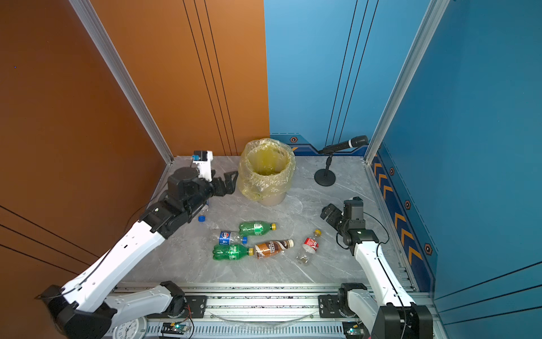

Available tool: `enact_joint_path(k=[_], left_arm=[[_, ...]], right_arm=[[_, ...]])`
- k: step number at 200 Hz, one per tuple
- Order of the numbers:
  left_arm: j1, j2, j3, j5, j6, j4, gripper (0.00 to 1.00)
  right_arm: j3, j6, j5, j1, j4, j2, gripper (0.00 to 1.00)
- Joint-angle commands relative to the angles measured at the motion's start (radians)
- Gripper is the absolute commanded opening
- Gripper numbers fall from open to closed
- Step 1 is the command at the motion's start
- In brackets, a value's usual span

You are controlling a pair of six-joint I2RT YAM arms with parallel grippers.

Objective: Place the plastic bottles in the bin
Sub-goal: 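Grasp the yellow-capped red-label bottle with the right gripper while the left gripper withdraws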

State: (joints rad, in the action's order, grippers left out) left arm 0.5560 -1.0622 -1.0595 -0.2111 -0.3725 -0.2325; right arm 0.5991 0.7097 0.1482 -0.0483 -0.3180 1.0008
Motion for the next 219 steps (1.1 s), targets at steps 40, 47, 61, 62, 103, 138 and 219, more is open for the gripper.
enact_joint_path(k=[40,47,61,62,103,138,219], left_arm=[[-0.127,0.268,0.311,-0.118,-0.122,-0.063,0.98],[-0.14,0.263,0.311,-0.113,-0.117,-0.062,0.98],[-0.162,0.246,0.314,-0.105,-0.112,-0.05,0.98],[-0.163,0.245,0.313,-0.104,-0.111,-0.049,0.98],[-0.208,0.192,0.342,-0.061,-0.125,-0.007,0.98],[-0.234,0.185,0.353,-0.045,-0.133,-0.013,0.98],[-0.307,0.192,0.387,0.006,-0.161,-0.019,0.98]], right_arm=[[-0.061,0.217,-0.146,-0.251,-0.263,-0.136,1.0],[-0.07,0.238,-0.171,-0.282,-0.29,-0.164,1.0],[-0.087,0.28,-0.216,-0.337,-0.333,-0.214,1.0],[-0.088,0.283,-0.22,-0.341,-0.336,-0.216,1.0],[-0.103,0.354,-0.322,-0.482,-0.336,-0.247,1.0],[-0.102,0.39,-0.333,-0.562,-0.236,-0.13,1.0],[-0.133,0.419,-0.351,-0.608,-0.066,0.079,0.81]])
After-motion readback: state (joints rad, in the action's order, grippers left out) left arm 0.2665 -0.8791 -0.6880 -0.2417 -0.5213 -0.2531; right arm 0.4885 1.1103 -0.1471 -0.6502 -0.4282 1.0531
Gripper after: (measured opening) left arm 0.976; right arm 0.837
